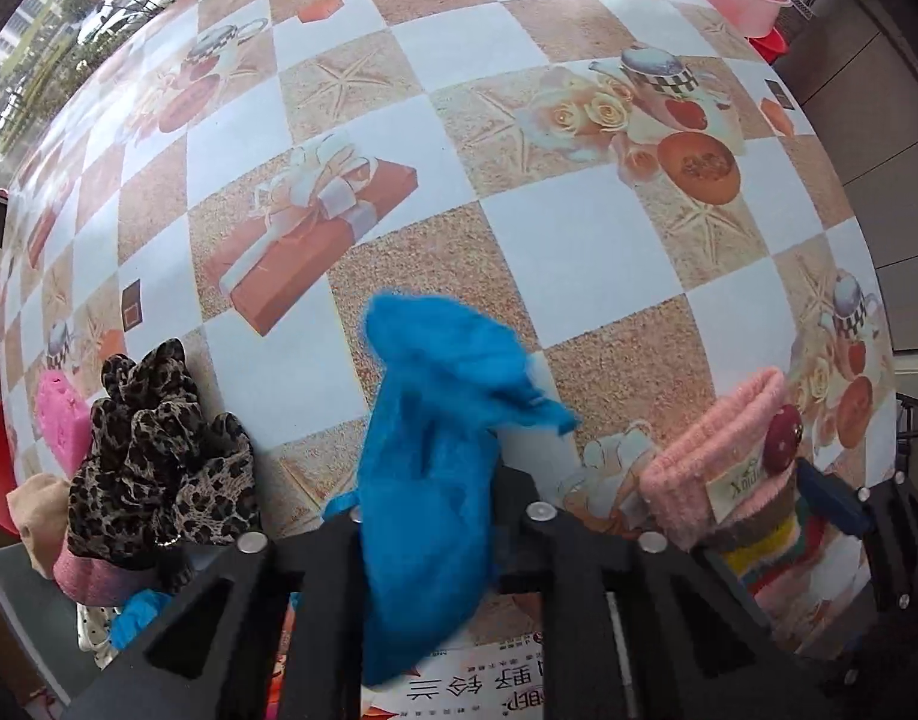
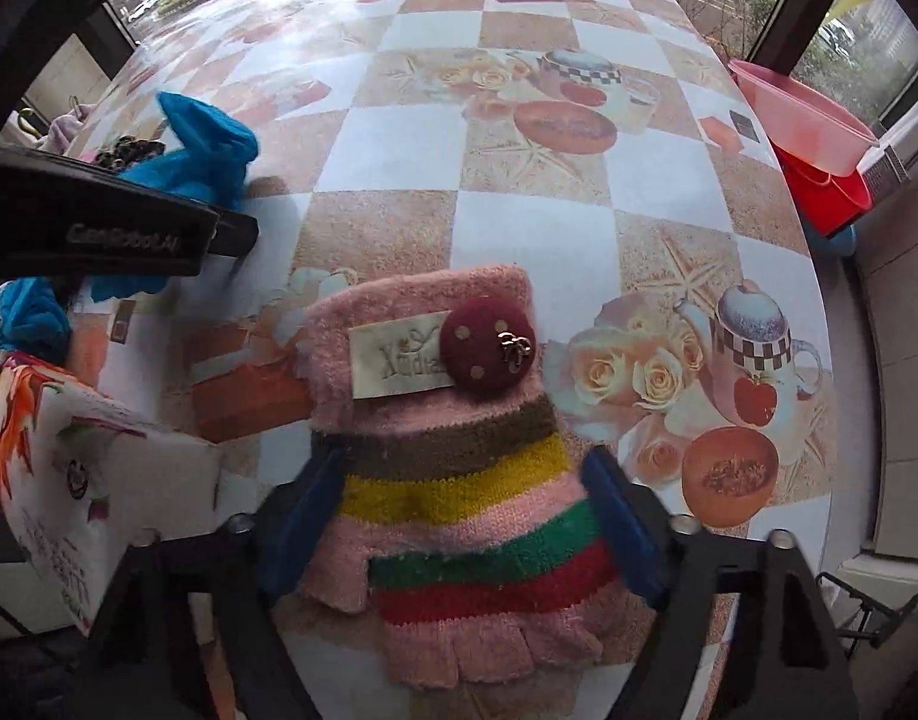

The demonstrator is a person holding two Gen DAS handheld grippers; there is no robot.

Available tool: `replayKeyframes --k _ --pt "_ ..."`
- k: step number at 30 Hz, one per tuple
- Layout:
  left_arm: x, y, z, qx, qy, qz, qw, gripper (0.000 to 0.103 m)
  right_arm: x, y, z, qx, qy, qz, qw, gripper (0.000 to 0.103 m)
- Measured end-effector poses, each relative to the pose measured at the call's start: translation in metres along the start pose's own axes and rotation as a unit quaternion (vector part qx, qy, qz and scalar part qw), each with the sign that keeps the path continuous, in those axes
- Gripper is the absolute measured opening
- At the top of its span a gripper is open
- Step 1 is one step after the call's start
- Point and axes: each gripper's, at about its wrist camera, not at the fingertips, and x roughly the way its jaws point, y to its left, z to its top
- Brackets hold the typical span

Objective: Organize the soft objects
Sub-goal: 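Carry the glove and blue cloth in both grippers over the white box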

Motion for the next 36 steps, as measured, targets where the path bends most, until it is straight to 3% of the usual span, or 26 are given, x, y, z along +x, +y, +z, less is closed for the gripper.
replayKeyframes --k 1,3,4,8,17,29,36 --pt "0.0 -0.001 -0.001 0.002 0.004 -0.004 1.0 0.011 -0.003 0.0 -0.002 -0.001 -0.001 0.008 1.0 0.044" --pt "-0.001 -0.001 -0.003 0.0 0.003 -0.003 1.0 0.01 -0.007 -0.003 -0.006 0.006 0.001 0.034 0.999 0.023" --pt "-0.002 0.0 -0.006 -0.005 -0.001 -0.006 1.0 0.009 -0.008 -0.005 -0.007 0.017 -0.002 0.047 0.999 0.018" --pt "-0.021 0.006 -0.016 -0.028 -0.027 -0.023 0.999 0.009 -0.026 -0.015 -0.013 0.045 -0.032 0.055 0.997 0.018" --pt "-0.1 0.008 -0.045 -0.022 -0.13 -0.024 0.991 0.01 -0.087 -0.018 -0.02 0.065 -0.093 0.082 0.99 0.018" --pt "-0.177 0.028 -0.133 -0.052 -0.243 -0.039 0.9679 0.01 -0.159 0.047 -0.026 0.021 -0.149 0.132 0.98 0.018" --pt "-0.211 0.059 -0.193 -0.087 -0.297 -0.015 0.9507 0.01 -0.181 0.084 -0.039 0.005 -0.164 0.162 0.973 0.018"
